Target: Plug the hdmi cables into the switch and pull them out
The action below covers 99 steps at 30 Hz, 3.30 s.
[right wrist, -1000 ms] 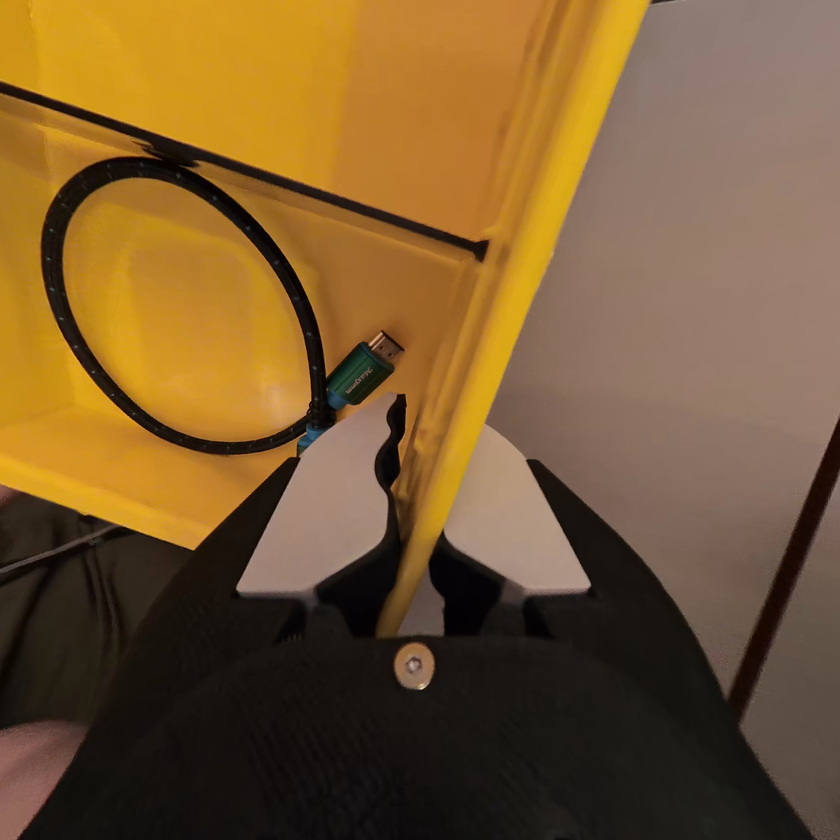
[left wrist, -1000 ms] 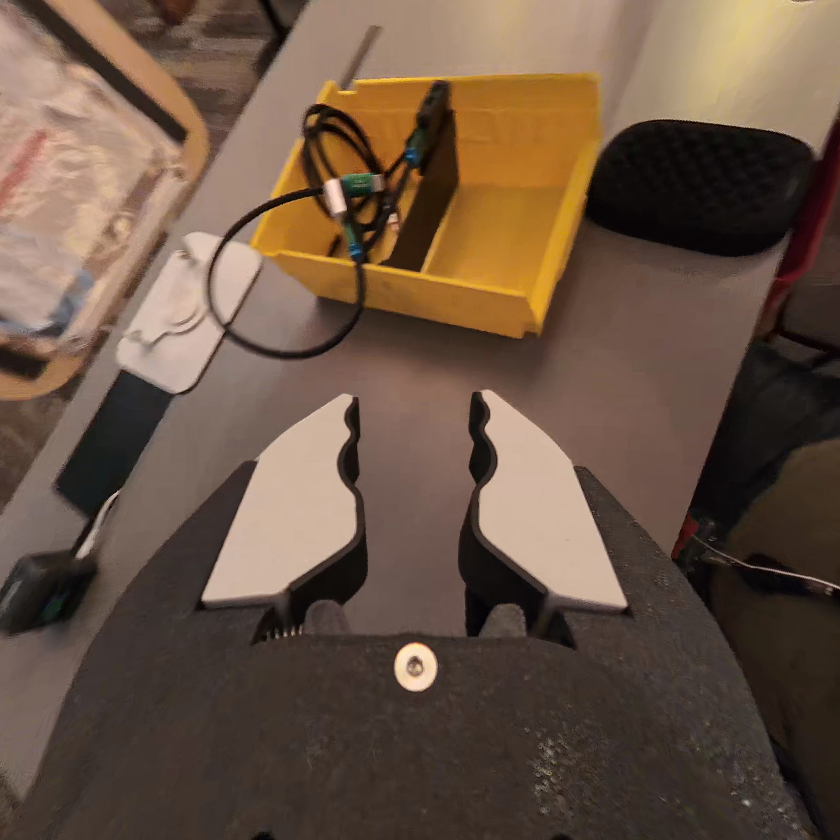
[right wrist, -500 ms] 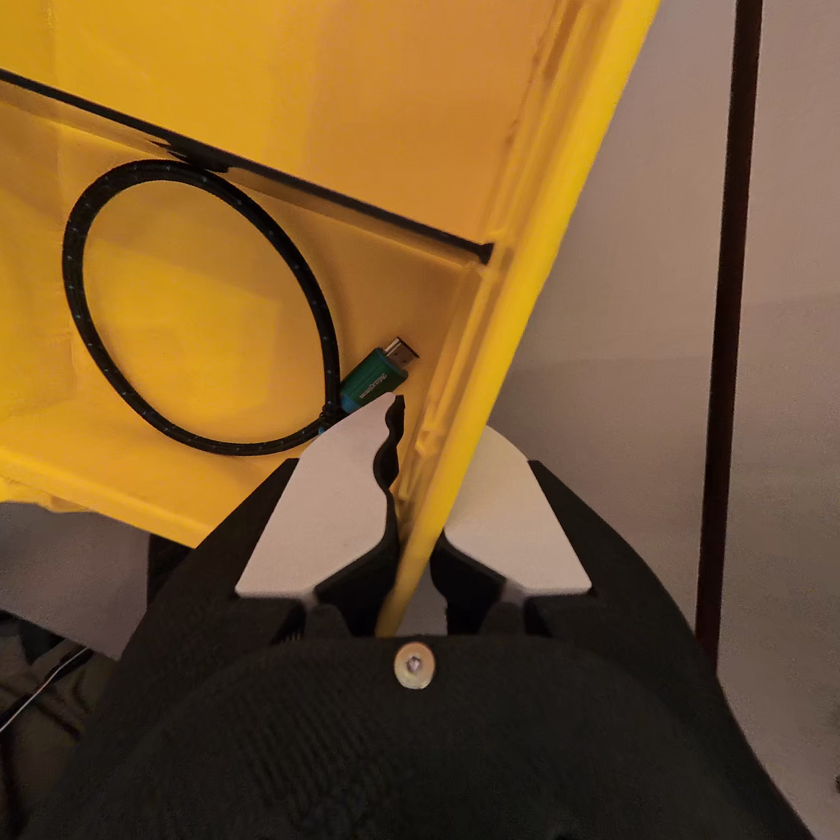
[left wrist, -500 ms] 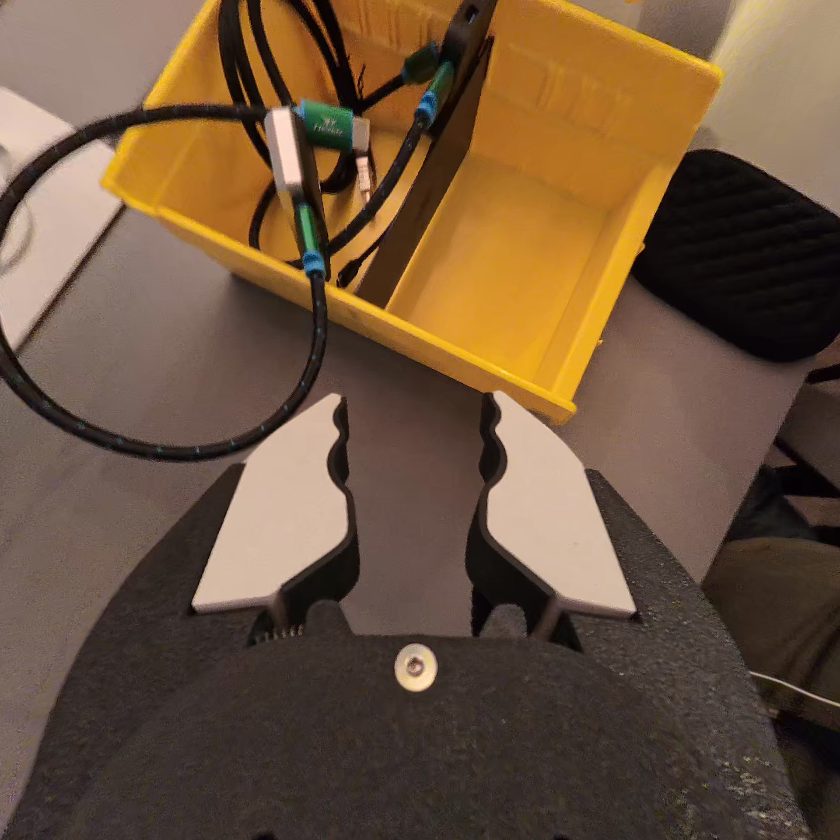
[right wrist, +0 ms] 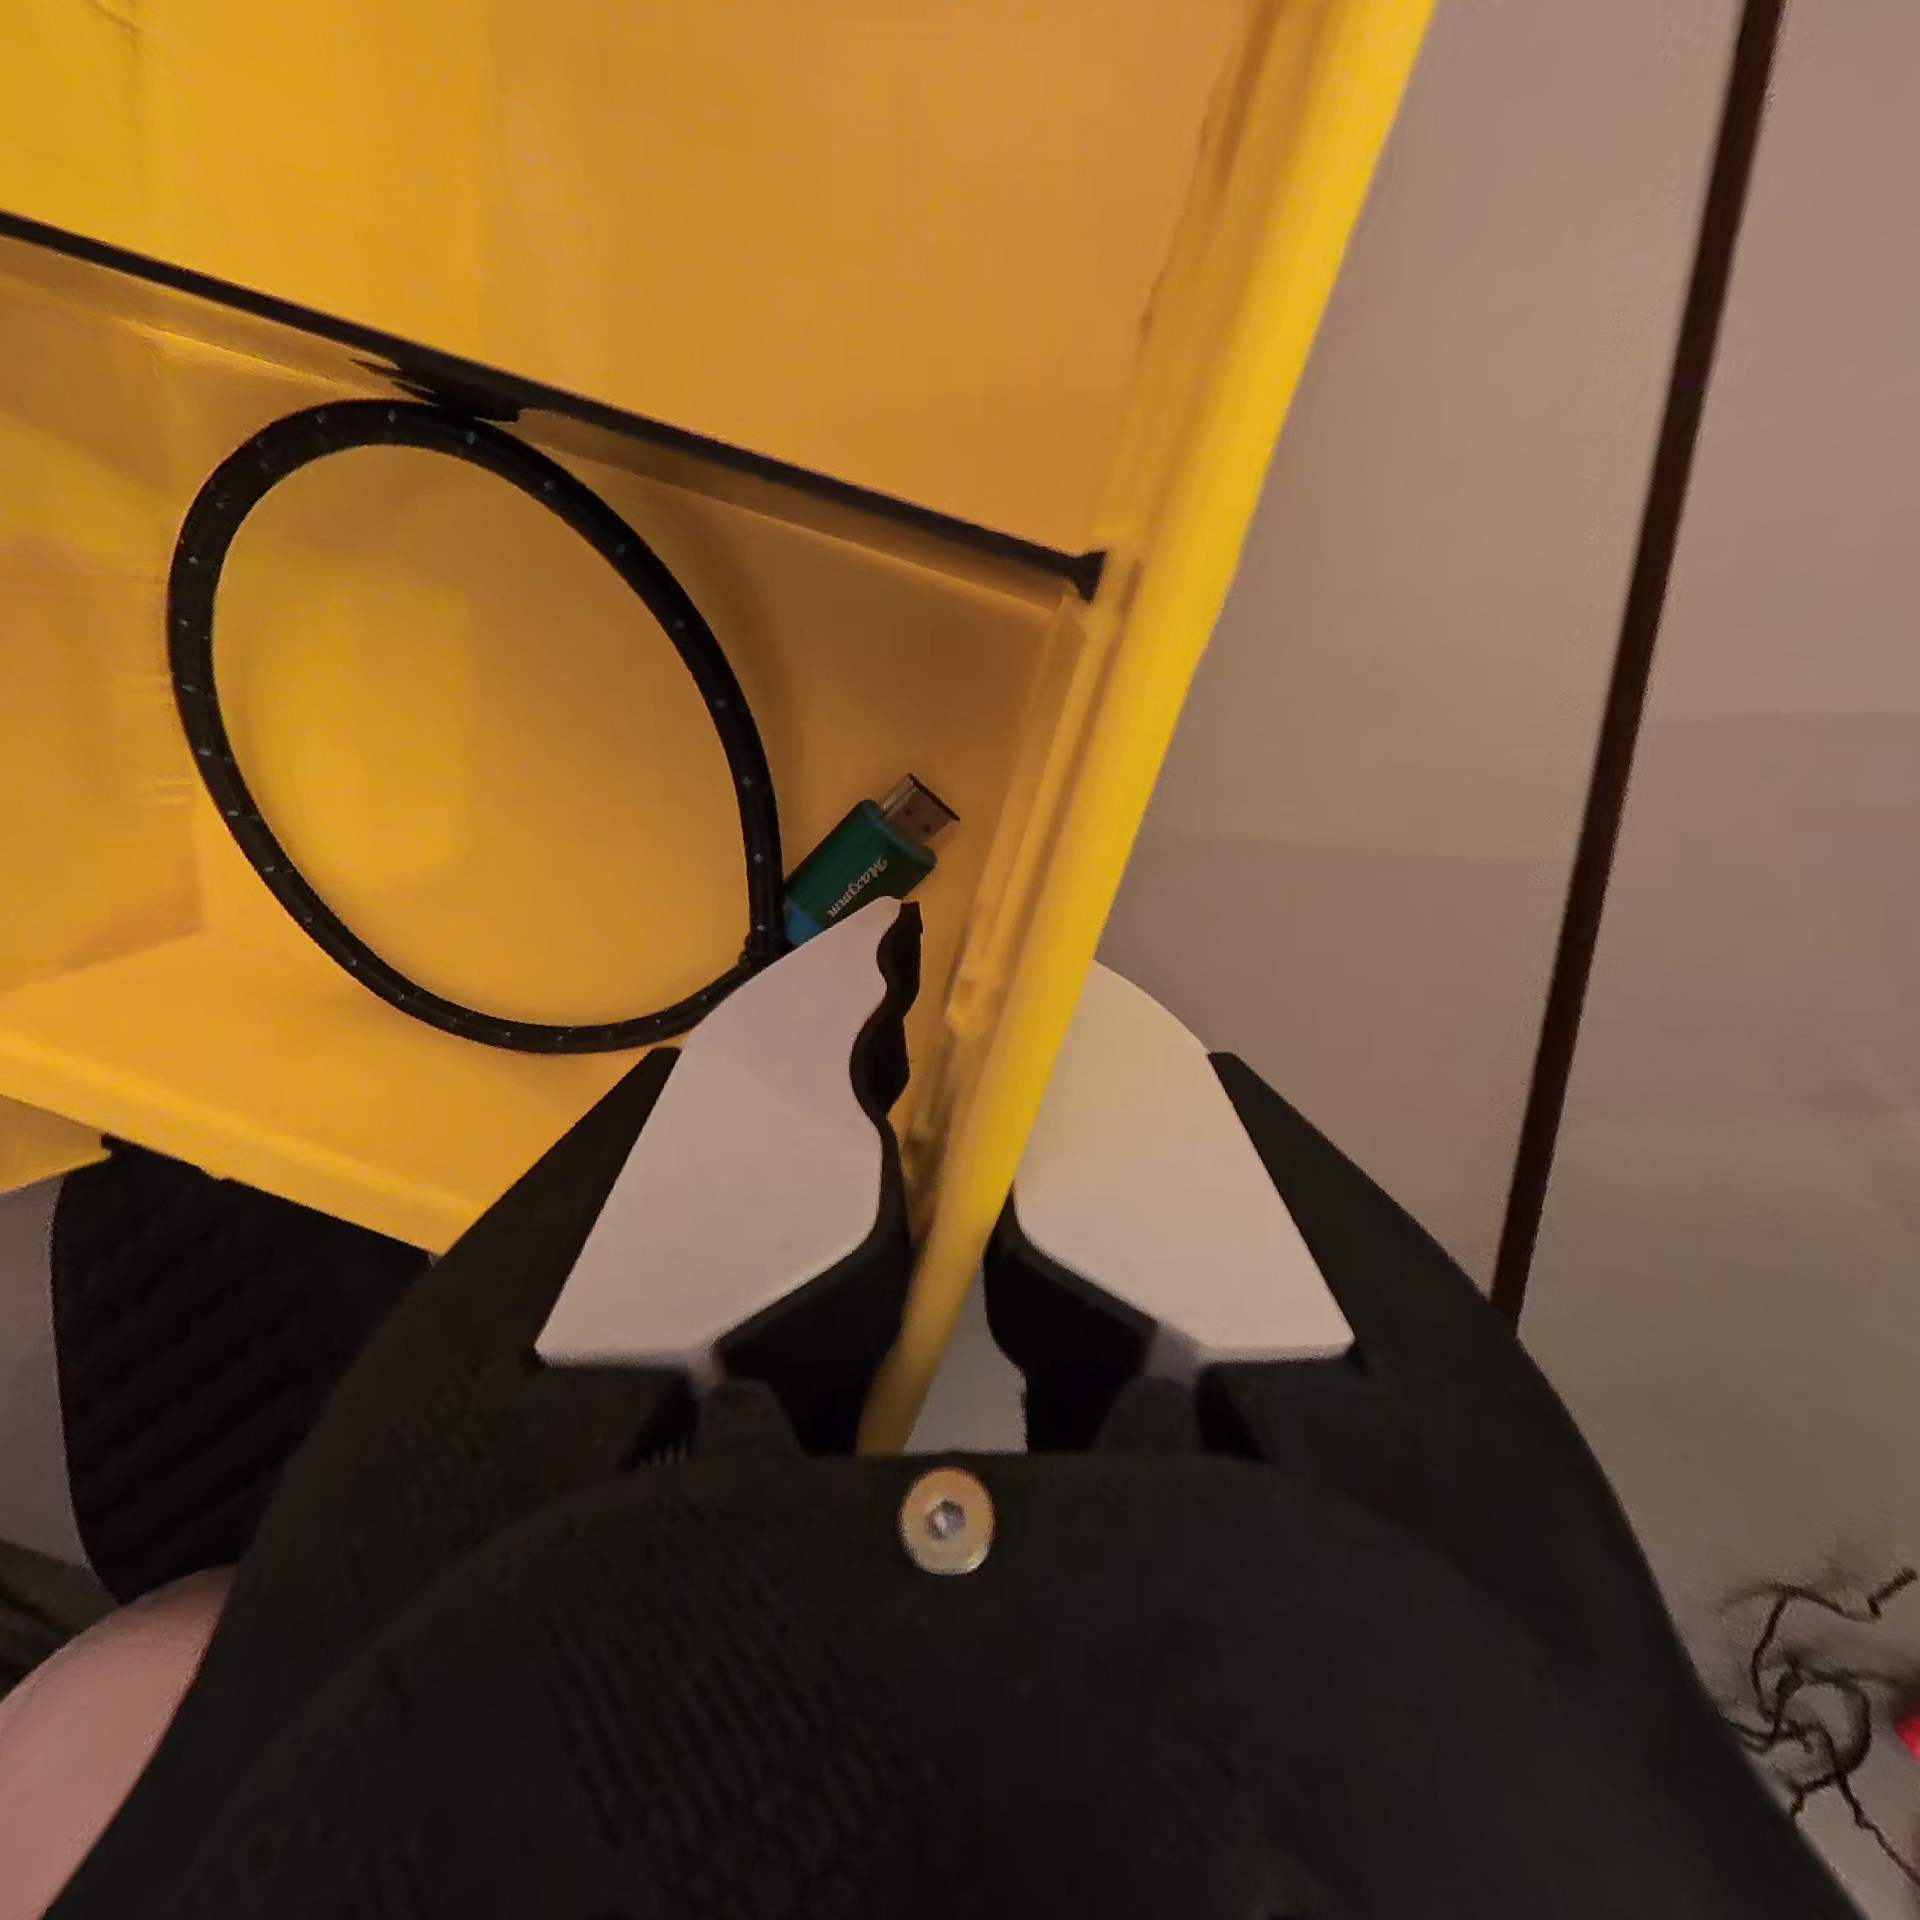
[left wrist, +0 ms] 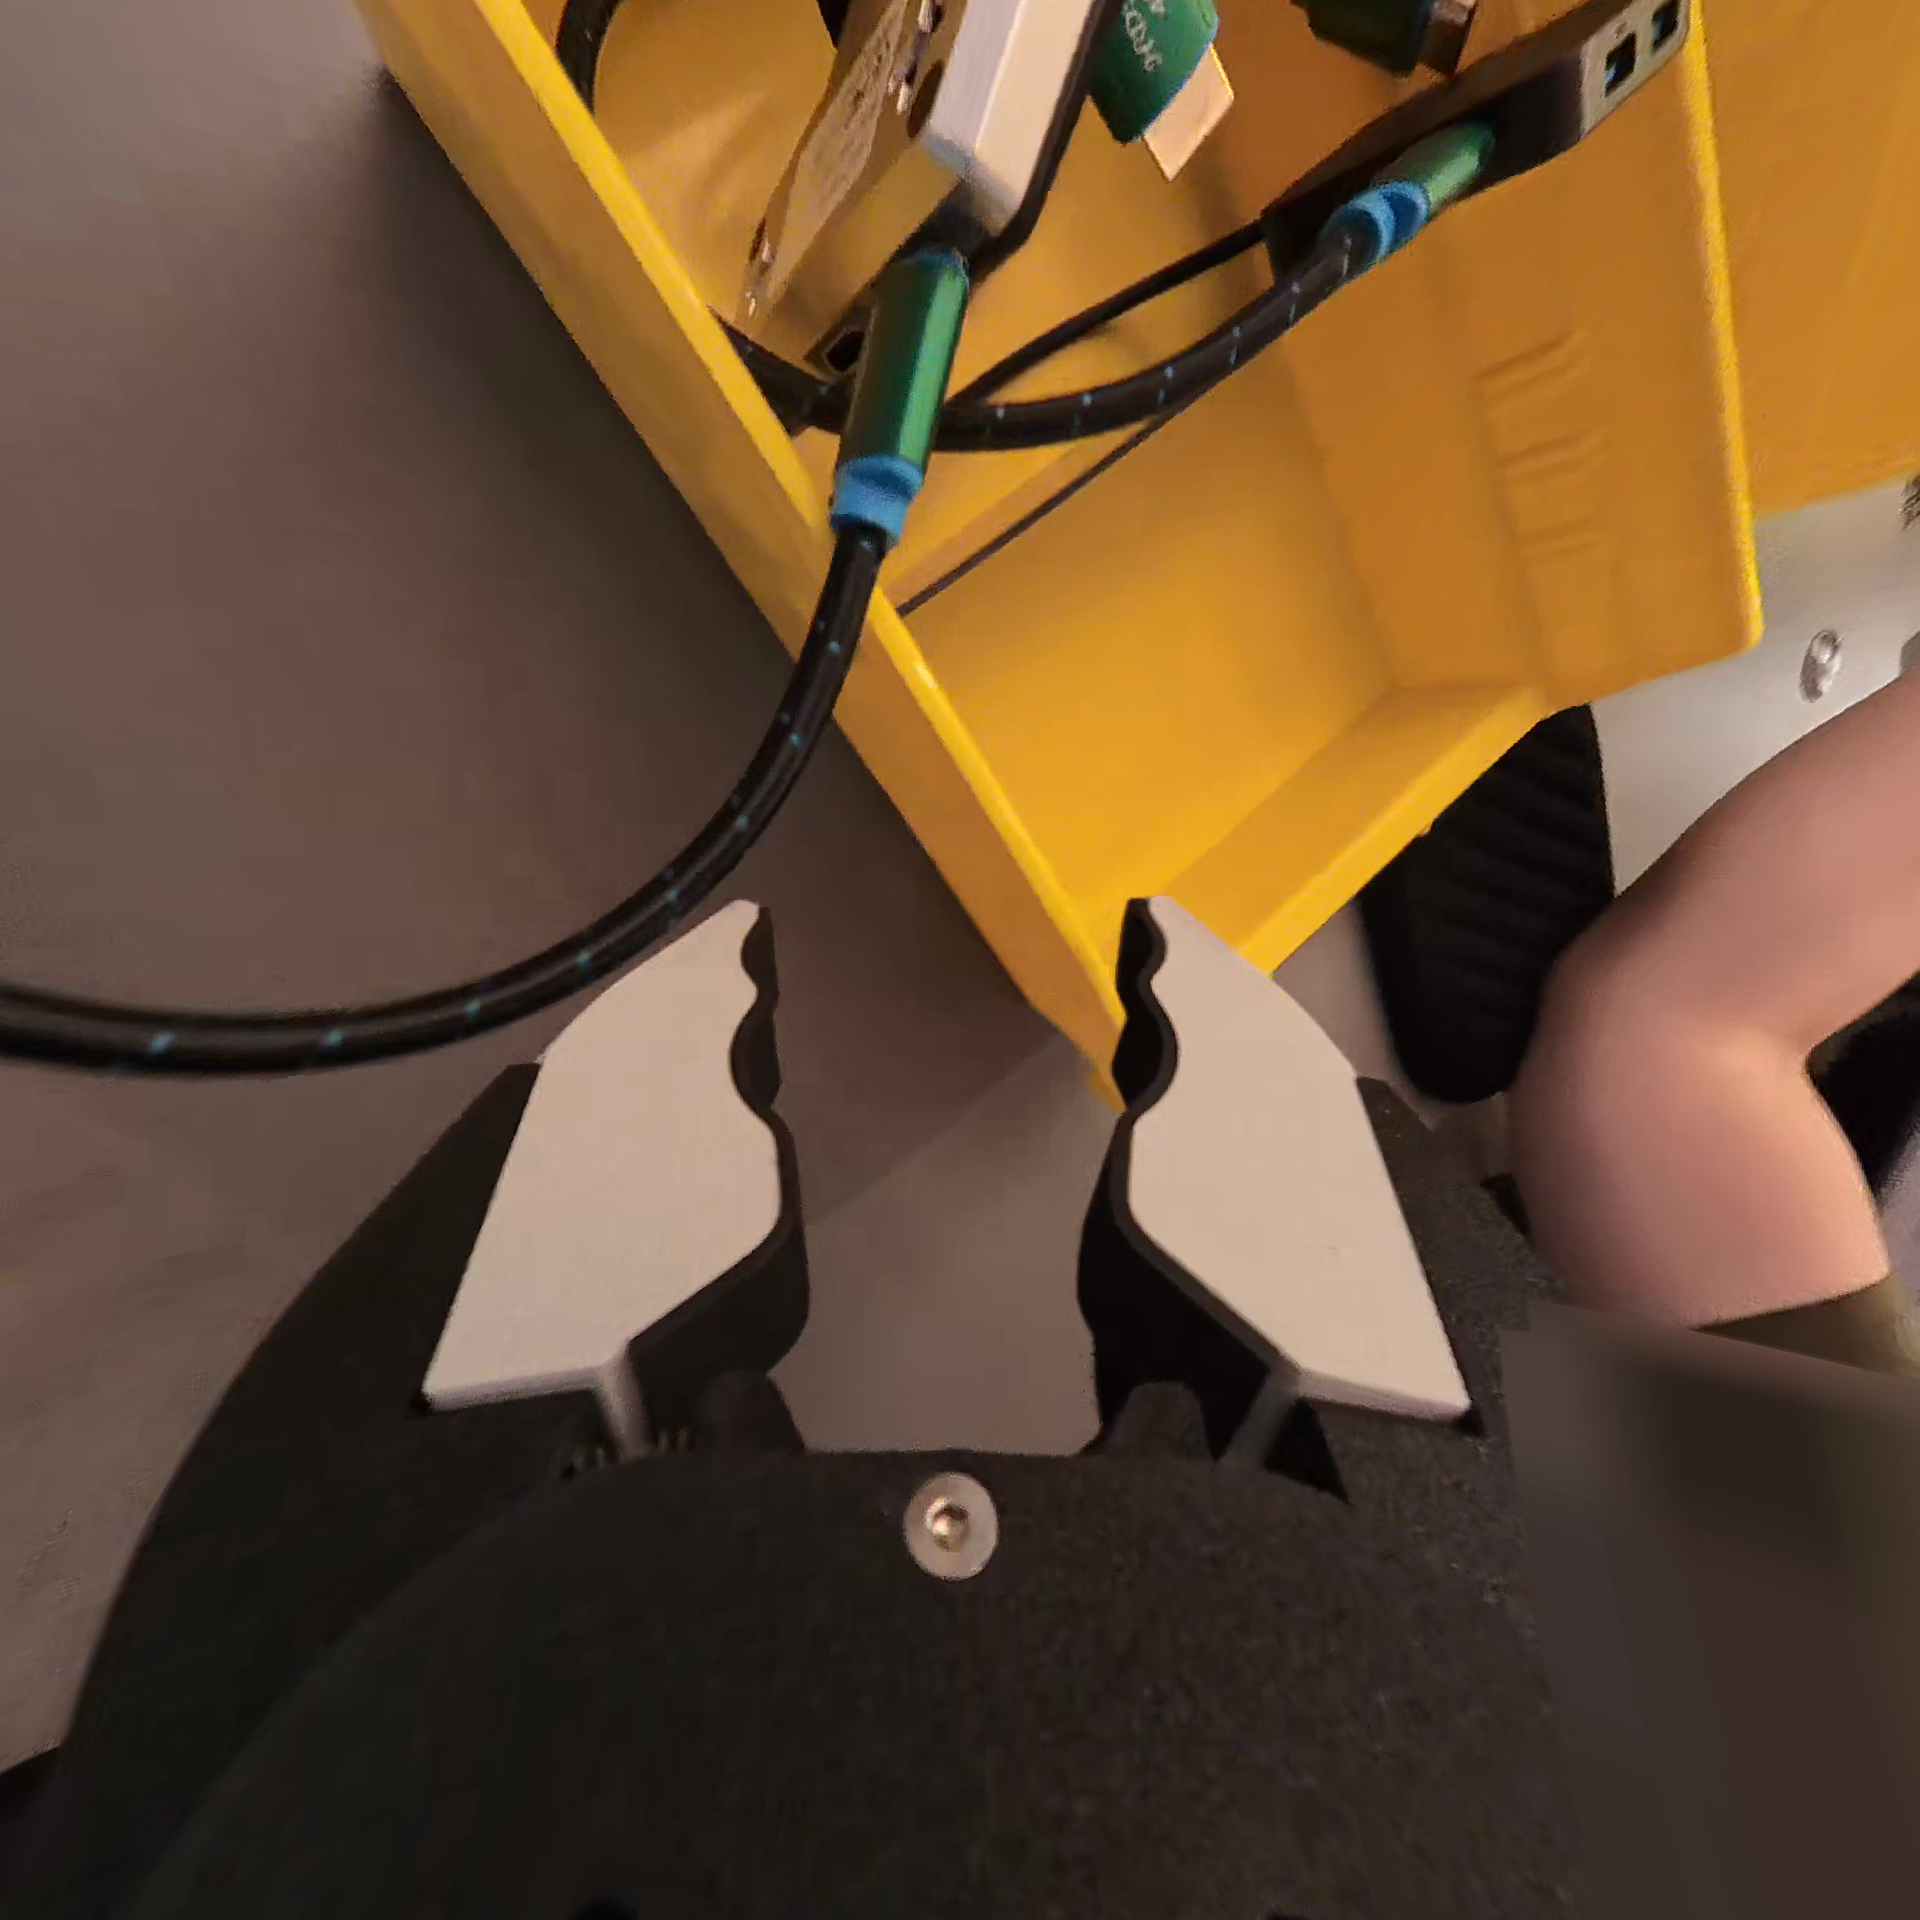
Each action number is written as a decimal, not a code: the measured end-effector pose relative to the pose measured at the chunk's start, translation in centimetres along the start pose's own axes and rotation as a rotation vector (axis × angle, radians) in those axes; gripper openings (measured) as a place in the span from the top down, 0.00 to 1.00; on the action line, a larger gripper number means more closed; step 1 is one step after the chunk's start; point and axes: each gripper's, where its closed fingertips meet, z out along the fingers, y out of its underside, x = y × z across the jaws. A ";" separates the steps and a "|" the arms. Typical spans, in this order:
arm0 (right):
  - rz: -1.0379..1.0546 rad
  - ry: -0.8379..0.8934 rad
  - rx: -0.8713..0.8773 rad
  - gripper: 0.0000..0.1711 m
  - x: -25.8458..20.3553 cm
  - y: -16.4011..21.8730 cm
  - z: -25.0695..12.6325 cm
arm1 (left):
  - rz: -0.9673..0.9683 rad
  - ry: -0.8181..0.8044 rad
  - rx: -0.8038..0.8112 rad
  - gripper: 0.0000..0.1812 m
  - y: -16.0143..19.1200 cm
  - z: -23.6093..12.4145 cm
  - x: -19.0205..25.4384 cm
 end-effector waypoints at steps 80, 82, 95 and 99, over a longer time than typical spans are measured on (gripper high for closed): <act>-0.094 -0.058 -0.678 0.93 -16.0 1.9 4.9 | -0.653 -0.174 0.372 0.92 7.7 -13.9 -32.4; -0.115 -0.056 -0.680 0.93 -16.0 1.9 5.0 | -0.637 -0.194 0.357 0.92 8.0 -13.9 -32.3; -0.135 -0.140 -0.612 0.87 -16.1 1.2 4.2 | -0.447 -0.262 0.447 0.84 8.7 -15.9 -30.0; -0.075 -0.170 -0.559 0.88 -16.1 0.5 3.2 | -0.403 -0.257 0.559 0.84 8.4 -17.6 -29.5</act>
